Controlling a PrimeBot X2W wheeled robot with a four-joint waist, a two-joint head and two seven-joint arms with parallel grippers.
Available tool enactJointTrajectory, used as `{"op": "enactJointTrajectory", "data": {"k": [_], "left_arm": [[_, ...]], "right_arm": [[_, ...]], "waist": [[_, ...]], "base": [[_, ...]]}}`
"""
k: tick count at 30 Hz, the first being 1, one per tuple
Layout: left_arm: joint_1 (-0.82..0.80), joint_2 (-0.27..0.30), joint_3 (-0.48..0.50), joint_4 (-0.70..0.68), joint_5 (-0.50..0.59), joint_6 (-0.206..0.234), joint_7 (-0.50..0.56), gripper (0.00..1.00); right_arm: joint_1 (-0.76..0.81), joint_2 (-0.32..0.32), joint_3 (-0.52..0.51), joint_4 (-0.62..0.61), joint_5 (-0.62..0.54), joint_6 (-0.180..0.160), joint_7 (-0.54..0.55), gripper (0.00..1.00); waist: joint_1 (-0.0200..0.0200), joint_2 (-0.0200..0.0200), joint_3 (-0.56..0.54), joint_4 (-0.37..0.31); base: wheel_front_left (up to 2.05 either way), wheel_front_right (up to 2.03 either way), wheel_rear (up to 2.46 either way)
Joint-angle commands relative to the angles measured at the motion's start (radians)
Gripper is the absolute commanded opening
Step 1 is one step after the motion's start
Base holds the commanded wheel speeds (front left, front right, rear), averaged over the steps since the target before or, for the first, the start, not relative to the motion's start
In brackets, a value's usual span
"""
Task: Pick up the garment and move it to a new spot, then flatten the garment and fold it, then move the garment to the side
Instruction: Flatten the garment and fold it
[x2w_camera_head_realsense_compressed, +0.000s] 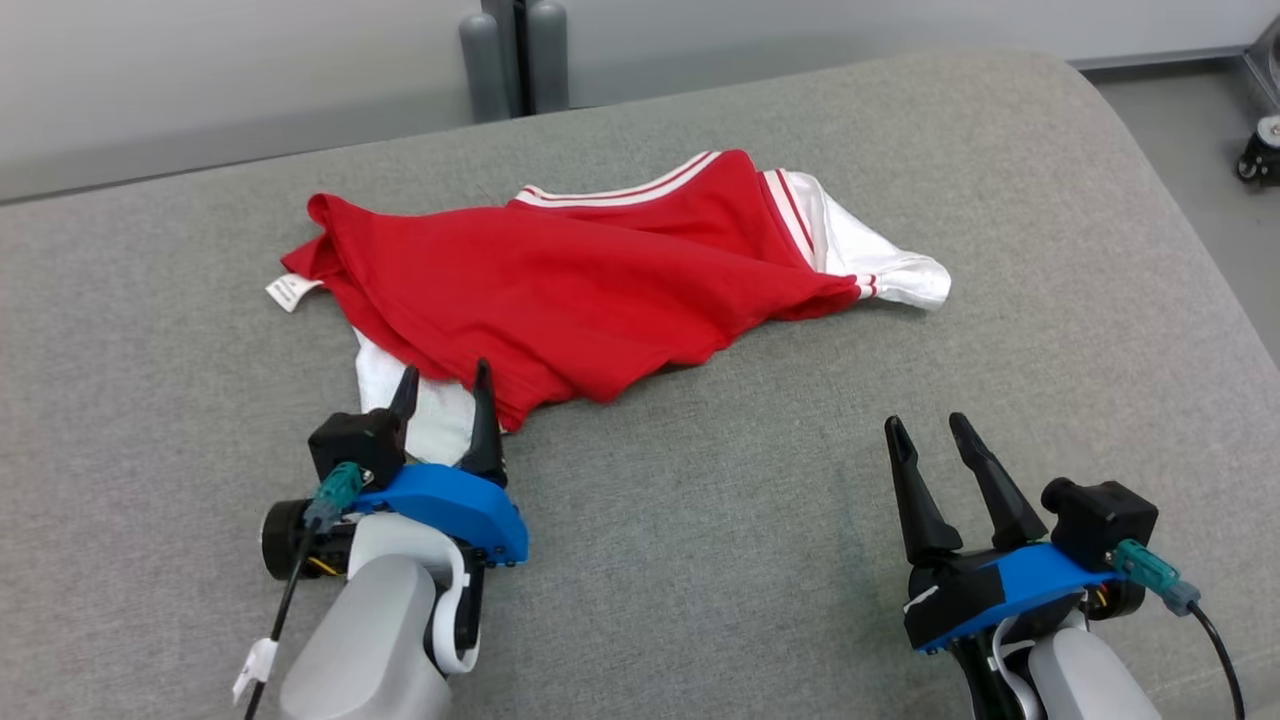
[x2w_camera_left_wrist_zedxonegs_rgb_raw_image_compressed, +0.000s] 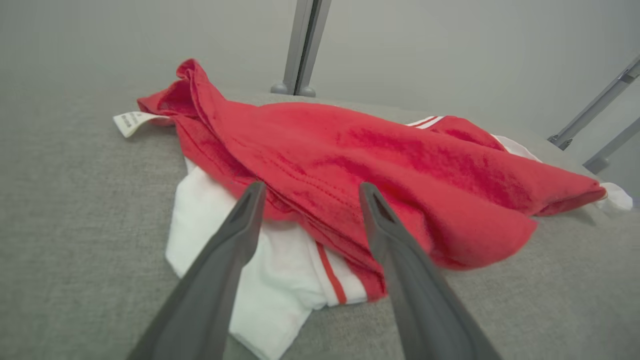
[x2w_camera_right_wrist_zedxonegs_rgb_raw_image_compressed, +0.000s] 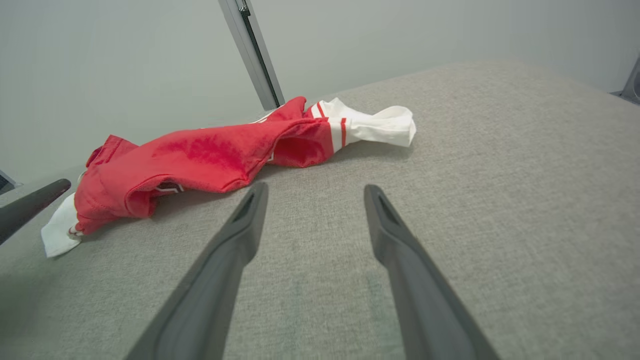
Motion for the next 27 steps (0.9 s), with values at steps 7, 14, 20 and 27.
{"op": "enactJointTrajectory", "data": {"k": [7, 14, 20, 27], "left_arm": [[-0.045, 0.000, -0.075, 0.049, -0.102, 0.012, -0.003, 1.00], [-0.059, 0.000, -0.102, 0.027, -0.117, -0.007, -0.003, 0.50], [-0.055, 0.000, -0.086, -0.066, -0.079, -0.015, -0.003, 0.00], [0.042, 0.000, -0.086, -0.200, -0.061, -0.040, -0.003, 0.00]], "right_arm": [[-0.024, -0.005, 0.000, 0.002, 0.014, 0.000, -0.004, 1.00], [-0.031, -0.004, -0.008, 0.007, 0.017, 0.000, -0.004, 1.00], [-0.018, -0.004, -0.022, 0.012, 0.008, 0.000, -0.004, 1.00], [0.041, -0.007, -0.046, 0.042, -0.011, 0.000, -0.004, 1.00]], "waist": [[0.0001, 0.0003, 0.047, -0.027], [0.0001, 0.0003, 0.060, -0.035], [0.0001, 0.0003, 0.039, -0.011], [0.0001, 0.0003, -0.075, 0.094]], "base": [[0.00, 0.00, 0.00], [0.00, 0.00, 0.00], [0.00, 0.00, 0.00], [0.00, 0.00, 0.00]]}}
